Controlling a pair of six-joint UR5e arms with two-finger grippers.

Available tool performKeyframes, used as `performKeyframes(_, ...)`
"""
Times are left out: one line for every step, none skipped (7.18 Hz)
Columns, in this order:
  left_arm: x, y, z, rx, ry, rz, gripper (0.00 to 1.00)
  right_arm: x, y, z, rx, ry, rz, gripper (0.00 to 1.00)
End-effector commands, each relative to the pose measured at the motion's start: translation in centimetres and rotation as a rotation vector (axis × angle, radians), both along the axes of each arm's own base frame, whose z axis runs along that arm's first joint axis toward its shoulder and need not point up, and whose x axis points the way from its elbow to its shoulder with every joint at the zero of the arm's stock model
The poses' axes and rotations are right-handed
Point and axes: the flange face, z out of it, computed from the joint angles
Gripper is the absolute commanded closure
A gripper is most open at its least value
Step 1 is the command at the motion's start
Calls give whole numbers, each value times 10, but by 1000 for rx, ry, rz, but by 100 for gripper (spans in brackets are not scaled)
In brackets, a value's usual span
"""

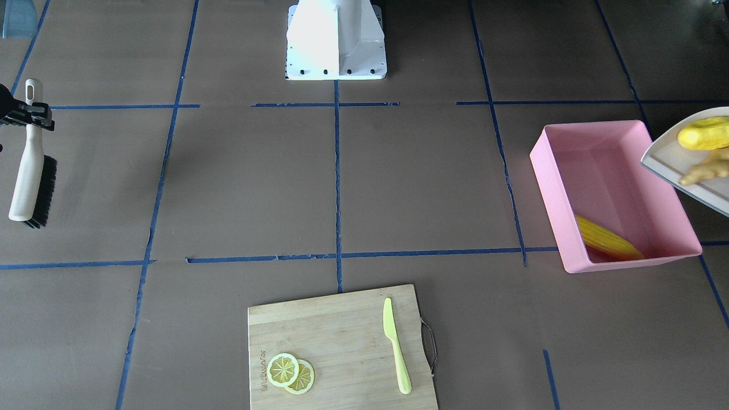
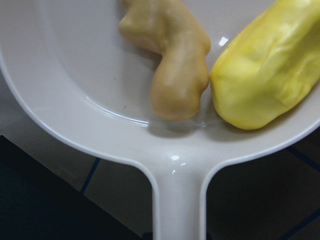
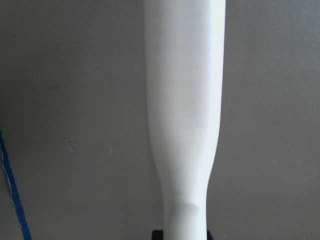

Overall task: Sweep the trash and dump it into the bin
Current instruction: 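Tip the dustpan over the pink bin with the left gripper to dump the vegetables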

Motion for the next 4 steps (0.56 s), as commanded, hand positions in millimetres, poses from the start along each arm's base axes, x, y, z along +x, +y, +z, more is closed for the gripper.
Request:
performKeyframes(3,3,-12,9,-34,12,97,-14,10,3,-29,1,4,98)
performKeyframes(4,3,-12,9,-36,15,97,-14,14,7,-36,6,-2,98)
performKeyframes(9,0,-15,17,-34,22,96,-19,17,7,-31,1,-13,99)
performKeyframes(10,-1,-16,20,-34,24,96,-21,22,19,-16,-4,-19,98)
